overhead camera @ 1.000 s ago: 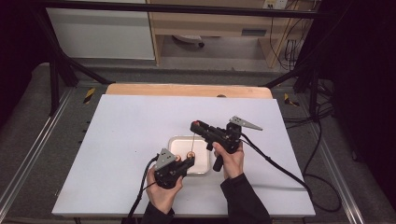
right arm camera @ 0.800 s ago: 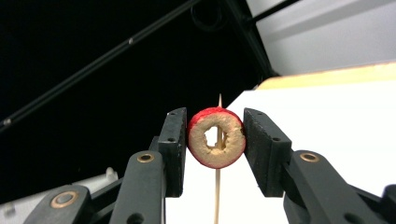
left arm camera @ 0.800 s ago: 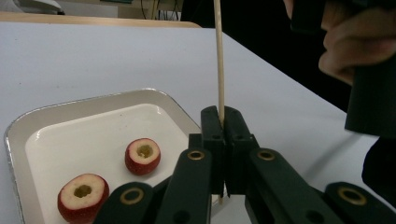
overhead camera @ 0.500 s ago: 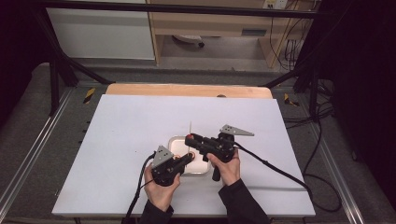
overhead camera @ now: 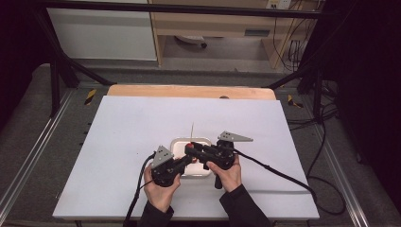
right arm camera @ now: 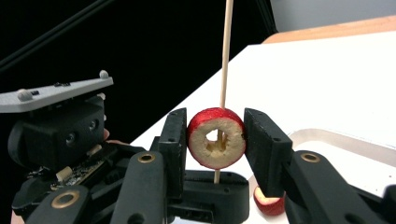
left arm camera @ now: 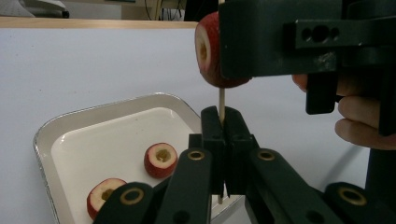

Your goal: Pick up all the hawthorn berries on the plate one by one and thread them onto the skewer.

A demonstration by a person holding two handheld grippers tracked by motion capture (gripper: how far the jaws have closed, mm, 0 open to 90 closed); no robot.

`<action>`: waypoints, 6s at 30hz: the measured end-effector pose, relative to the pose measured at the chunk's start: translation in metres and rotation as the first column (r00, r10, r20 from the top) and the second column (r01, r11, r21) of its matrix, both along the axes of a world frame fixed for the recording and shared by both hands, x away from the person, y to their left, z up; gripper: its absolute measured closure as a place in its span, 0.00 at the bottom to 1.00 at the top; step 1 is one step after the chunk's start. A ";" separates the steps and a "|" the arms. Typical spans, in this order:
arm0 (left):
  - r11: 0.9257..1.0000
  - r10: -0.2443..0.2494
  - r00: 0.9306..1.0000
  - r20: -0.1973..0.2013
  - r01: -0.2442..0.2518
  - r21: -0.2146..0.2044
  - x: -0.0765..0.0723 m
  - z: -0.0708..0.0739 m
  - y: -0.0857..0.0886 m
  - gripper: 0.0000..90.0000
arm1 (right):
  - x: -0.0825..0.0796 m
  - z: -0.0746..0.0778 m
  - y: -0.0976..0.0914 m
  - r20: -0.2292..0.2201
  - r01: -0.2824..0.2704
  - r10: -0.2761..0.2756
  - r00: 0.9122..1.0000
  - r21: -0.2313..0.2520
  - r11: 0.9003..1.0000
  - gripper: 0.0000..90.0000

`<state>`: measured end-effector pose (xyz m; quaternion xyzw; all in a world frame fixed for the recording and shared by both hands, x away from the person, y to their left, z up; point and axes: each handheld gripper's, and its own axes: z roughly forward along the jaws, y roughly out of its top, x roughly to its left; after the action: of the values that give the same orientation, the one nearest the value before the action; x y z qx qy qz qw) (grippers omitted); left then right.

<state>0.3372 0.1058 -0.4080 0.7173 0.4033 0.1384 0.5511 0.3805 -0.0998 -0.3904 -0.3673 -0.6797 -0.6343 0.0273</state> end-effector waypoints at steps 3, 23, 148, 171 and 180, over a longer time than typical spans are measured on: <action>1.000 -0.002 1.000 0.004 0.001 0.006 0.000 0.000 0.001 0.99 | 0.001 -0.002 0.001 -0.020 -0.016 0.016 1.000 -0.010 1.000 0.68; 0.999 -0.009 1.000 -0.007 0.009 0.045 -0.003 -0.009 0.033 0.99 | 0.009 0.003 -0.021 0.083 0.036 -0.013 0.996 -0.283 0.959 0.20; 0.993 -0.056 0.998 -0.036 0.060 0.106 -0.018 -0.027 0.027 0.99 | 0.034 0.017 -0.052 -0.028 0.019 -0.020 0.999 -0.007 1.000 0.67; 0.991 -0.111 0.994 -0.023 0.113 0.074 -0.015 -0.017 -0.011 0.99 | 0.029 0.023 -0.048 -0.068 0.142 -0.129 0.989 0.261 0.955 0.67; 0.991 -0.112 0.994 -0.009 0.112 0.067 -0.012 -0.010 -0.017 0.99 | 0.028 0.028 -0.052 -0.085 0.151 -0.130 0.988 0.324 0.934 0.67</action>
<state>0.3253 0.0883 -0.4185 0.7574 0.3589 0.1186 0.5324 0.4081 -0.1513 -0.3621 -0.4247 -0.5350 -0.7275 0.0641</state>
